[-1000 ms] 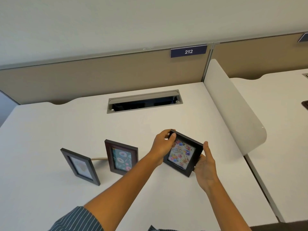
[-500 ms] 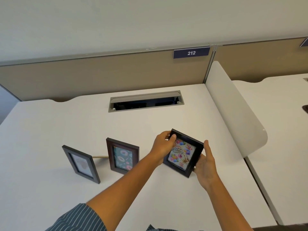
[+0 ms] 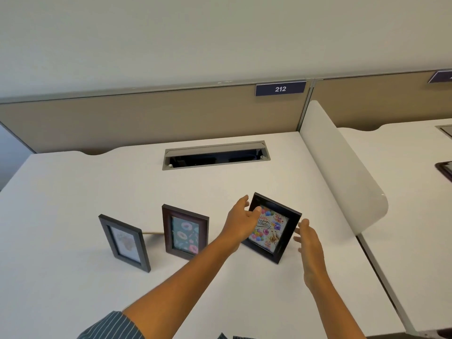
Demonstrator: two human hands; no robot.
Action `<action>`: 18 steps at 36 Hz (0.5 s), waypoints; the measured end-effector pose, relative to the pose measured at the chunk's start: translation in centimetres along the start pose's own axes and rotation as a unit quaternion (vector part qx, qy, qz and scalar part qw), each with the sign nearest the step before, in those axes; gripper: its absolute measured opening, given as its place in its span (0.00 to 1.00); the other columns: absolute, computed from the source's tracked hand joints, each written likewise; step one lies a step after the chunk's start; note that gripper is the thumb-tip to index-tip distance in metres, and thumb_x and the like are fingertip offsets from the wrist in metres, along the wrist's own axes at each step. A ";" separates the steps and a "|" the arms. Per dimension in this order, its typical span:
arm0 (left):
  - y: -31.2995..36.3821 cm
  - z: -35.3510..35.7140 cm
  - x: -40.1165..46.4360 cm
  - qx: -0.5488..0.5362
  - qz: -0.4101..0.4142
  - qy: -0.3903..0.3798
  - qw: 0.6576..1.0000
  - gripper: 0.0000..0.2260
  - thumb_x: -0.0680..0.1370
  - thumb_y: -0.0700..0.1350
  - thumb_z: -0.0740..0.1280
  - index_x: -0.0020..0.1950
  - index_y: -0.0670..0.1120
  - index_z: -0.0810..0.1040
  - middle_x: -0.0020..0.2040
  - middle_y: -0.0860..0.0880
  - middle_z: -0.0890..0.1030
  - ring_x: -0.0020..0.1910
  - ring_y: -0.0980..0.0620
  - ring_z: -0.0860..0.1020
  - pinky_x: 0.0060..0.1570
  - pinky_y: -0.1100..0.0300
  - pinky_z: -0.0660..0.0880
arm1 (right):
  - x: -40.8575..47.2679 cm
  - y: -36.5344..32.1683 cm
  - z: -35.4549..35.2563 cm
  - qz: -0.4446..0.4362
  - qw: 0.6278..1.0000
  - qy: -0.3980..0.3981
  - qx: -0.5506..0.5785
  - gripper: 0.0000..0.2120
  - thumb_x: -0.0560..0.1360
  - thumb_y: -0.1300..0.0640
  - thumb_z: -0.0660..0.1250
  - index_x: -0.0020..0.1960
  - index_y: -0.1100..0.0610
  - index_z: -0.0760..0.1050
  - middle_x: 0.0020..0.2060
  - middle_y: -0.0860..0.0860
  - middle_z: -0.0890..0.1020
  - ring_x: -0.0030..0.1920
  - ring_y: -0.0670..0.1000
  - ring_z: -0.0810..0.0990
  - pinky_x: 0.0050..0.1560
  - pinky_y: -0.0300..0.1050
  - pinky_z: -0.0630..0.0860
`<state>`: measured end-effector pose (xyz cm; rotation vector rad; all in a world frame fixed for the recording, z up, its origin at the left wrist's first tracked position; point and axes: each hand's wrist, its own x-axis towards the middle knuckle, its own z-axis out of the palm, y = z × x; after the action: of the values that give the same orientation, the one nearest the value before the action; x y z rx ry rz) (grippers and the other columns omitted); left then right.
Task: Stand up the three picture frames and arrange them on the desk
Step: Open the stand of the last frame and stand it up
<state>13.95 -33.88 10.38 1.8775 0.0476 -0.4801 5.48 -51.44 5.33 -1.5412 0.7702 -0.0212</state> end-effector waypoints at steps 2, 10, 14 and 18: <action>0.1 -0.3 -0.5 0.016 0.013 0.003 1.000 0.30 0.84 0.53 0.65 0.83 0.50 0.57 0.80 0.49 0.67 0.70 0.52 0.74 0.49 0.66 0.77 | -0.3 0.1 -0.2 -0.035 0.998 0.030 -0.032 0.29 0.86 0.33 0.56 0.78 0.50 0.71 0.73 0.49 0.76 0.71 0.51 0.74 0.72 0.53 0.70; 0.9 -1.8 -2.0 0.106 0.101 0.016 0.989 0.32 0.83 0.56 0.64 0.84 0.51 0.55 0.83 0.50 0.61 0.81 0.50 0.62 0.78 0.48 0.65 | -1.6 -1.1 -0.1 -0.242 0.941 0.114 -0.207 0.34 0.82 0.36 0.59 0.82 0.52 0.67 0.85 0.52 0.62 0.85 0.56 0.58 0.82 0.67 0.62; 1.2 -3.0 -2.6 0.146 0.140 0.015 0.979 0.32 0.84 0.57 0.62 0.84 0.51 0.54 0.84 0.52 0.59 0.82 0.52 0.58 0.80 0.51 0.60 | -2.2 -2.3 0.6 -0.291 0.916 0.125 -0.245 0.34 0.83 0.37 0.62 0.83 0.53 0.65 0.87 0.51 0.57 0.86 0.57 0.54 0.81 0.68 0.60; 1.1 -4.2 -3.0 0.173 0.165 0.015 0.971 0.32 0.84 0.58 0.61 0.84 0.52 0.54 0.84 0.52 0.56 0.83 0.52 0.55 0.81 0.52 0.58 | -3.1 -3.0 1.8 -0.328 0.896 0.132 -0.268 0.33 0.83 0.42 0.66 0.84 0.52 0.64 0.88 0.53 0.55 0.87 0.58 0.52 0.82 0.70 0.59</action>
<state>12.75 -29.80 13.54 2.1802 -0.3447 -0.2390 5.28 -48.67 9.09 -2.3081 0.4384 -0.5717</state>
